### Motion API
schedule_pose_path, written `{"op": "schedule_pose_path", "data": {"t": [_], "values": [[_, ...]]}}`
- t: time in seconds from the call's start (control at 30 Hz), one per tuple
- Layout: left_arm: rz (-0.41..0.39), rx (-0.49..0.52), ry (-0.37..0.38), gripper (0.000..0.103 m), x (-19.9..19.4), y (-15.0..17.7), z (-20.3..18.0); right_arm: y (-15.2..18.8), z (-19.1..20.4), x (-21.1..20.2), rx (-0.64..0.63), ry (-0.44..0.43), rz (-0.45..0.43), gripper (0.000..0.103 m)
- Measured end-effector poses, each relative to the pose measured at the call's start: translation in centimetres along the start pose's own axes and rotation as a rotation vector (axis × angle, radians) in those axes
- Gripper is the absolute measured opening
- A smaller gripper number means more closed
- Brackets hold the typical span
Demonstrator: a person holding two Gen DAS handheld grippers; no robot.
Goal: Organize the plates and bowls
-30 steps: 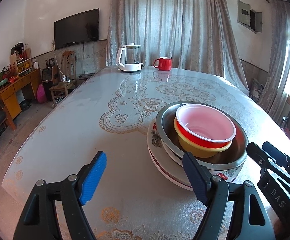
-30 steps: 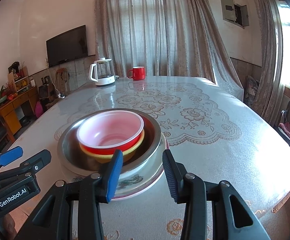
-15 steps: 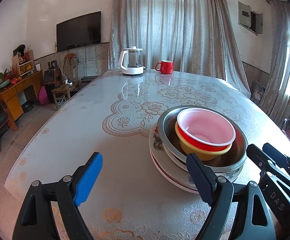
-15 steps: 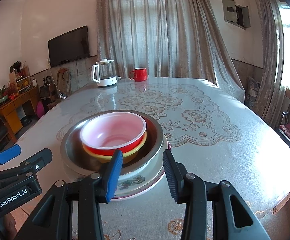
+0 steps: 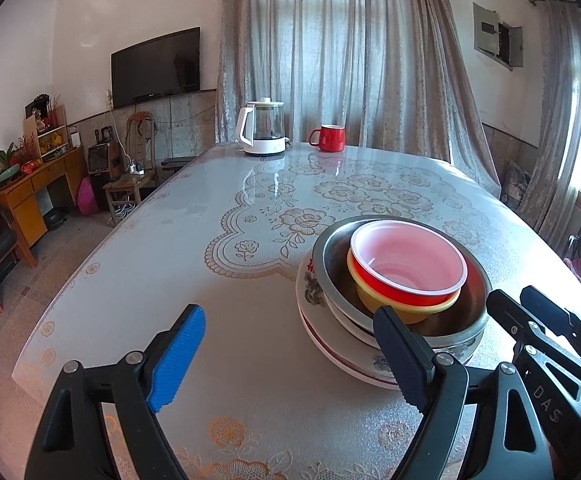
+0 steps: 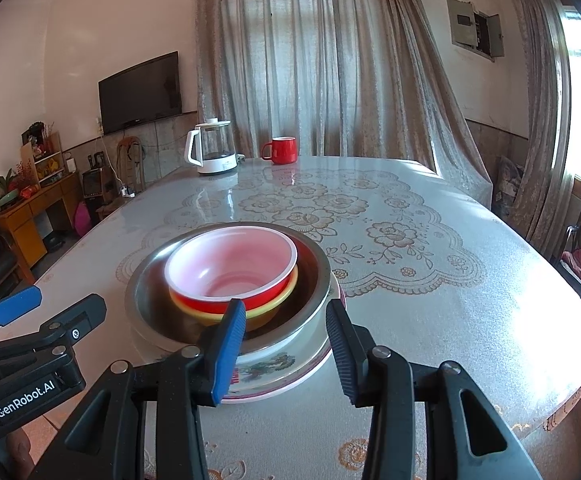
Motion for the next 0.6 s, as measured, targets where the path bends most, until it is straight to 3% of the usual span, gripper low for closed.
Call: {"op": "schedule_pose_path", "data": {"t": [0.6], "values": [[-0.064, 0.003, 0.040, 0.086, -0.79, -1.02, -0.77, -0.05, 0.07, 0.15, -0.005, -0.004, 0.001, 0.042]]}}
Point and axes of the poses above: each gripper's, at about its wrist camera, not at the fingertips, and x roughly the way its jaws point, z to its left, y to its underside, the point moved 10 cm from there along x, roughly the way its jaws point, and after that the axes turned 7 degrees about -x, right-handed, at the moved point
